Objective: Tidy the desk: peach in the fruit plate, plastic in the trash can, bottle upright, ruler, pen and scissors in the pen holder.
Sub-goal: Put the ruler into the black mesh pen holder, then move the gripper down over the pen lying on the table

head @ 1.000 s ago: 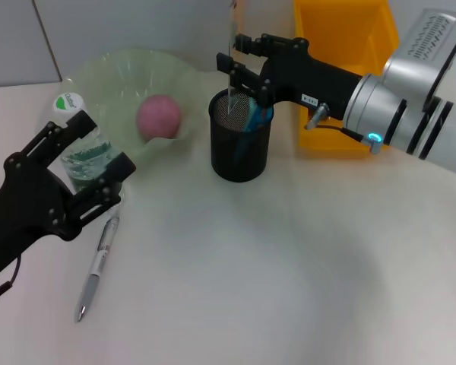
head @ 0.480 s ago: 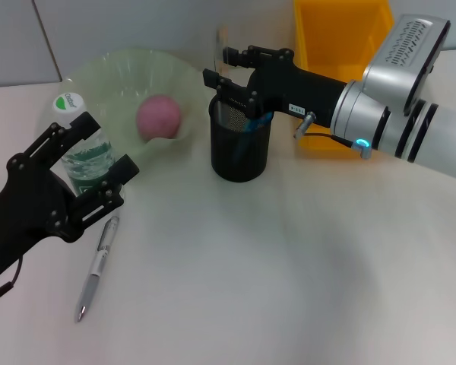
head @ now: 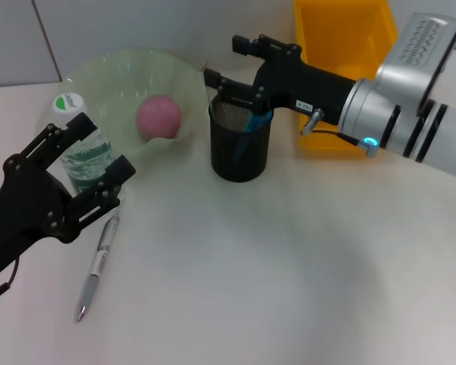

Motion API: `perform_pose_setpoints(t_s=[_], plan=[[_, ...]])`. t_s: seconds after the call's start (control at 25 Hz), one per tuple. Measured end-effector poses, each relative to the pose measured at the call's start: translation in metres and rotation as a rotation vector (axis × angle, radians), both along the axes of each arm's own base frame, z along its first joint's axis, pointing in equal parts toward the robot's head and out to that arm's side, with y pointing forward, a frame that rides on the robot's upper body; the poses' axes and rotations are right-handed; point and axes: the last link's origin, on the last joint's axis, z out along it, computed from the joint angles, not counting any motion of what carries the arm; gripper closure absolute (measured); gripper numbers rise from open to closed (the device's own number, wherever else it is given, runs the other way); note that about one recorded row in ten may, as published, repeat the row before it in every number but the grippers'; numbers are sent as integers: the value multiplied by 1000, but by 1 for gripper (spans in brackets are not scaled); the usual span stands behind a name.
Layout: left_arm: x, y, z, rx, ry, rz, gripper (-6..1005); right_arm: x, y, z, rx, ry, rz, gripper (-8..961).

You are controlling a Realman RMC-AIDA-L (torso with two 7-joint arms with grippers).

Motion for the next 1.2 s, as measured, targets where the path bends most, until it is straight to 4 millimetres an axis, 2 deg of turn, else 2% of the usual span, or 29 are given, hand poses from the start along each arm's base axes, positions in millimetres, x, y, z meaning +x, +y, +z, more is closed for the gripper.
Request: perform_pose_setpoints(t_s=[0.12,0.32,0.52,0.72,1.0,1.04,1.08,1.2], plan=[[-1,0,2,1,4,1,201,4,-6,14,31,63,13,215],[-5,-1,4,-11,11,8,201,11,-21,47,34,175,33,198],[-9,-2,5,-64,-4,36,200,23,-38,67,1,154,32,131],[-22,-6,11,-89,-38,150,200,31,-47,72,-19,115,17,116],[-25,-6,11,-82,-28,191,200,31,-47,71,-32,120,8,118],[-23,-10,10,1,4,226,200,31,-47,71,-32,120,8,118],[-23,-10,10,1,4,226,201,30,-47,71,-36,121,7,117],[-14,-14,13,194,182,293,201,29,-46,71,-47,120,7,117]])
